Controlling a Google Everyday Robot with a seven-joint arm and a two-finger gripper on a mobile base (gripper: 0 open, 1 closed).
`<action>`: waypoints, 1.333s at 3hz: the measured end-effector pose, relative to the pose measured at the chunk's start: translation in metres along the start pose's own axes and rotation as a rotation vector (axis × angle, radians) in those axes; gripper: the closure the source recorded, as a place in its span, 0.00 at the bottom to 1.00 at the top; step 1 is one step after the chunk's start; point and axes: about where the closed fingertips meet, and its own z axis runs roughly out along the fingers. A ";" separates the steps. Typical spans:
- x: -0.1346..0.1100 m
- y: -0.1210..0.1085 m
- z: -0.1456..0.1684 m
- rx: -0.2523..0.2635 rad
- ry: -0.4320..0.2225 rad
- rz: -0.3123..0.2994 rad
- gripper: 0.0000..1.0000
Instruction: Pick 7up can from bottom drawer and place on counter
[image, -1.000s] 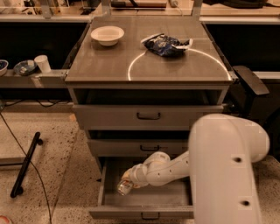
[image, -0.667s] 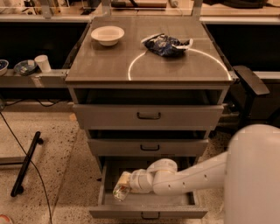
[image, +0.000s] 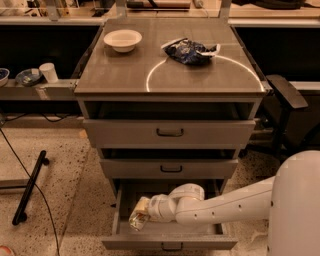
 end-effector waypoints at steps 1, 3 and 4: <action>0.014 -0.028 -0.028 0.074 0.037 -0.042 1.00; 0.009 -0.114 -0.109 0.172 -0.029 -0.299 1.00; 0.016 -0.113 -0.132 0.183 -0.062 -0.301 1.00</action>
Offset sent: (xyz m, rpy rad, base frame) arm 0.0458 -0.0451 0.2730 0.4482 -0.1821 0.2666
